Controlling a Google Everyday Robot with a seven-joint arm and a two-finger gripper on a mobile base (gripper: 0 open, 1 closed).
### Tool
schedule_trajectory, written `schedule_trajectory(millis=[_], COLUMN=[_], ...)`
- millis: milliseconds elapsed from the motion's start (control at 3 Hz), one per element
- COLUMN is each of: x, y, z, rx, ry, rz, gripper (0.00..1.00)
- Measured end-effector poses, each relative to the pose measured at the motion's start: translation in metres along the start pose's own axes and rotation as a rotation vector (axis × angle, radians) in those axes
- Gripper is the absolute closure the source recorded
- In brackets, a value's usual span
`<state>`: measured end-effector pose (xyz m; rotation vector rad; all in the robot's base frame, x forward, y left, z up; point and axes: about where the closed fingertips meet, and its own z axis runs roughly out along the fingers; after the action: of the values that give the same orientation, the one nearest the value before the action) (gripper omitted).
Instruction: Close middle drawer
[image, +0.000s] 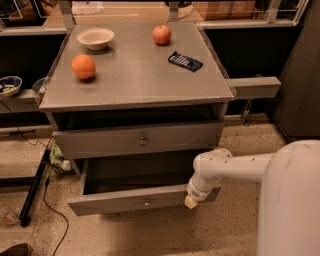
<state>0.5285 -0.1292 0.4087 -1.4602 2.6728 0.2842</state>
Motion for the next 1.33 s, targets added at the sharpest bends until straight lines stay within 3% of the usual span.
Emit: schedule_trajectory(millis=[333,1000,1333], x=[0.000,0.000,-0.005], y=[0.000,-0.009,-0.015], z=[0.000,0.004,0.003], rx=[0.000,0.111,0.139], ry=[0.000,-0.018,-0.029], rz=[0.000,0.085,0.099], gripper=[1.00,1.00,1.00])
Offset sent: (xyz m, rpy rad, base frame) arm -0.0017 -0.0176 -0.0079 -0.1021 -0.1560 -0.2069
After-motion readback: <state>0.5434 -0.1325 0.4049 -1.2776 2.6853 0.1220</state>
